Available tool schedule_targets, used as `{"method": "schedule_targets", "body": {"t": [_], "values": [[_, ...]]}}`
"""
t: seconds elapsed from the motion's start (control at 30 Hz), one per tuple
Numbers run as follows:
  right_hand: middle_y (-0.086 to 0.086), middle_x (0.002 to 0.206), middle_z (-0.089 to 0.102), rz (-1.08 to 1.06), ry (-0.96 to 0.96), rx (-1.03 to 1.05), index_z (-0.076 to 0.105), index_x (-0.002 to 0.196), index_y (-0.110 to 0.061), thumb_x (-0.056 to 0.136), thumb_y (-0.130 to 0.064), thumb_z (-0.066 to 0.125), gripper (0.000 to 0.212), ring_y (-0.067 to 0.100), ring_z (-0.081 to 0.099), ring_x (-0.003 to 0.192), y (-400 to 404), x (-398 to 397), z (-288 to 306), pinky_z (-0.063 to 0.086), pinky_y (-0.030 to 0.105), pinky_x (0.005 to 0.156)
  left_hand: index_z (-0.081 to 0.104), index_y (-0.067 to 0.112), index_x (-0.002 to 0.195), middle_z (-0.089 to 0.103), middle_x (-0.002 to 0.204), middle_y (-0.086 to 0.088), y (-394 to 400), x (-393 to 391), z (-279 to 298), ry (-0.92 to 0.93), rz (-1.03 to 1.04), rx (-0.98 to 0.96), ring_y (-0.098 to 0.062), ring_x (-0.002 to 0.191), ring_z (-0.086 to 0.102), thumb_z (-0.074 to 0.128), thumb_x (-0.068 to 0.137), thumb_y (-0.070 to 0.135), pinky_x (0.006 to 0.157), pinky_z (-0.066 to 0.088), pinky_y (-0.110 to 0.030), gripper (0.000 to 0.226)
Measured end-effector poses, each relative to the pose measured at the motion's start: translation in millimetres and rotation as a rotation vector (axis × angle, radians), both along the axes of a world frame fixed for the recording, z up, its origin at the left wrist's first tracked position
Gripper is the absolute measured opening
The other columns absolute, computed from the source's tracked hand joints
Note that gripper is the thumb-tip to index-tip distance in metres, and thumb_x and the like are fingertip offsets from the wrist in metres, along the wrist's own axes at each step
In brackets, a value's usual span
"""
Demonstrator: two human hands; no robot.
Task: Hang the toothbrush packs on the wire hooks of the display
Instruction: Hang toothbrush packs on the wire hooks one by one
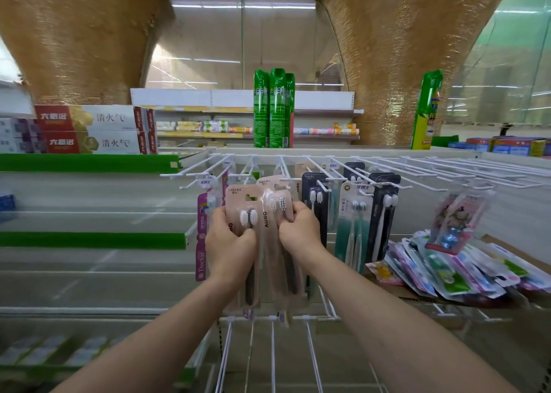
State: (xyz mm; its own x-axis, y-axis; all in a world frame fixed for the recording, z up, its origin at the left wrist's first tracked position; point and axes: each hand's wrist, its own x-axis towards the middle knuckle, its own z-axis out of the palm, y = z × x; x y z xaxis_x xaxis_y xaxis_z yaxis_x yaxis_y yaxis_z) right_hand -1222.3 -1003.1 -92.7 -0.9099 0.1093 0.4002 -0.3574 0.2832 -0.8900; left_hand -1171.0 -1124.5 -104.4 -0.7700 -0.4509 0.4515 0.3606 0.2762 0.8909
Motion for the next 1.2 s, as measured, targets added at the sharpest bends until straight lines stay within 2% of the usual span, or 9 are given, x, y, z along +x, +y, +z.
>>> {"method": "schedule_targets", "body": {"t": [0.13,0.3,0.37,0.47,0.63,0.73,0.93,1.03,1.2], "values": [[0.003,0.095,0.066,-0.055,-0.041,-0.058,0.062,0.096,-0.019,0.098,-0.011,0.056,0.011,0.017,0.06,0.086,8.8,-6.8,-9.1,0.039,0.023,0.06,0.053,0.027,0.093,0.066,0.086,-0.002,0.1,-2.8,-2.4,-0.002,-0.012,0.005,-0.023,0.078,0.065,0.062,0.079,0.0,0.075,0.059,-0.052,0.032],[0.002,0.096,0.066,-0.03,-0.038,-0.066,0.061,0.096,-0.023,0.098,-0.015,0.057,0.009,0.017,0.061,0.085,17.3,-12.1,-13.5,0.045,0.027,0.064,0.056,0.029,0.098,0.068,0.089,0.0,1.7,-11.6,-6.5,-0.011,-0.007,0.008,-0.021,0.082,0.068,0.064,0.078,0.005,0.079,0.06,-0.05,0.032],[0.0,0.096,0.067,-0.009,0.001,-0.064,0.062,0.098,-0.026,0.096,-0.019,0.062,0.007,0.017,0.063,0.09,22.3,-11.9,-13.6,0.052,0.031,0.073,0.056,0.03,0.103,0.068,0.092,0.001,2.0,-14.7,-6.1,-0.011,-0.019,0.009,-0.019,0.084,0.067,0.064,0.081,0.002,0.078,0.06,-0.042,0.036],[0.002,0.097,0.063,-0.091,0.098,-0.048,0.06,0.098,-0.022,0.094,-0.018,0.066,0.008,0.02,0.061,0.091,33.9,-17.9,-13.9,0.049,0.028,0.076,0.053,0.033,0.106,0.066,0.093,0.005,1.5,-18.9,-3.3,0.002,-0.019,0.026,-0.009,0.085,0.064,0.063,0.083,-0.002,0.07,0.05,-0.023,0.042],[0.002,0.128,0.056,-0.325,0.007,0.052,0.051,0.131,-0.02,0.091,-0.024,0.066,0.043,0.025,0.054,0.119,39.3,-40.0,-9.0,0.047,0.047,0.105,0.054,0.032,0.104,0.066,0.089,0.008,2.6,-25.3,-0.9,0.014,-0.012,0.041,-0.005,0.081,0.064,0.063,0.084,-0.003,0.065,0.045,-0.015,0.041],[0.008,0.139,0.052,-0.373,-0.009,0.129,0.043,0.14,-0.012,0.092,-0.018,0.065,0.053,0.031,0.05,0.13,38.1,-48.3,-9.4,0.041,0.047,0.112,0.056,0.032,0.102,0.068,0.09,0.005,3.3,-28.9,-1.2,0.014,-0.011,0.037,-0.011,0.083,0.067,0.064,0.086,-0.002,0.066,0.05,-0.021,0.039],[0.014,0.144,0.053,-0.298,-0.127,-0.003,0.02,0.155,-0.01,0.091,-0.019,0.071,0.083,0.036,0.052,0.131,44.8,-57.4,-3.9,0.044,0.048,0.11,0.059,0.032,0.112,0.071,0.095,0.006,1.9,-33.4,0.9,0.011,-0.007,0.024,-0.013,0.088,0.069,0.065,0.086,0.002,0.081,0.06,-0.038,0.04],[0.013,0.135,0.058,-0.306,-0.15,0.069,0.03,0.146,-0.009,0.09,-0.015,0.071,0.069,0.035,0.058,0.122,46.5,-59.0,-2.8,0.048,0.043,0.101,0.057,0.039,0.103,0.071,0.096,0.006,0.2,-34.6,2.2,0.011,-0.017,0.032,-0.015,0.089,0.07,0.065,0.086,0.003,0.083,0.062,-0.046,0.04],[0.015,0.115,0.064,-0.358,-0.138,0.146,0.052,0.111,-0.006,0.094,-0.013,0.062,0.021,0.037,0.062,0.109,43.1,-62.3,-8.6,0.052,0.044,0.094,0.055,0.039,0.097,0.07,0.096,0.006,-1.6,-32.3,3.5,0.019,-0.007,0.027,-0.015,0.089,0.069,0.067,0.087,0.005,0.083,0.061,-0.047,0.038]]}}
